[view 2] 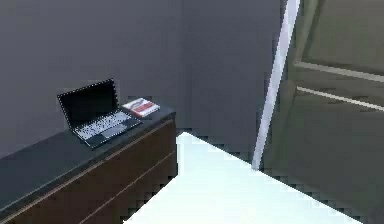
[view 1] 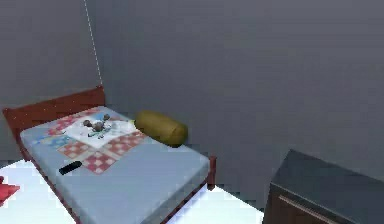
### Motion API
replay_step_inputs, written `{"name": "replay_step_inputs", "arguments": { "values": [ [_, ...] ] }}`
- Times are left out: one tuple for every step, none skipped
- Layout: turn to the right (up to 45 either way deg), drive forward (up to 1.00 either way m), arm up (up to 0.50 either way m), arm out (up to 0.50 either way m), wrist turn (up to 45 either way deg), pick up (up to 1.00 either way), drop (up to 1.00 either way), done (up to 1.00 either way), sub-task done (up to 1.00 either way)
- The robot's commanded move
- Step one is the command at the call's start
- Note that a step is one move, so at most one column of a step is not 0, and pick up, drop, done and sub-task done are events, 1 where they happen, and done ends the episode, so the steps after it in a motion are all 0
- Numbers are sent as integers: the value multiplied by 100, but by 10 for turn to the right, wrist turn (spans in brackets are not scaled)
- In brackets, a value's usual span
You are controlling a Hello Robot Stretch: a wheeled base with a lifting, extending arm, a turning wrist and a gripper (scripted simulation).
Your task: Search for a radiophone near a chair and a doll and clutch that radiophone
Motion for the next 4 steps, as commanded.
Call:
{"name": "replay_step_inputs", "arguments": {
  "values": [
    [0, 80, 0, 0, 0, 0, 0, 0, 0],
    [-450, 0, 0, 0, 0, 0, 0, 0, 0],
    [-450, 0, 0, 0, 0, 0, 0, 0, 0],
    [-450, 0, 0, 0, 0, 0, 0, 0, 0]
  ]
}}
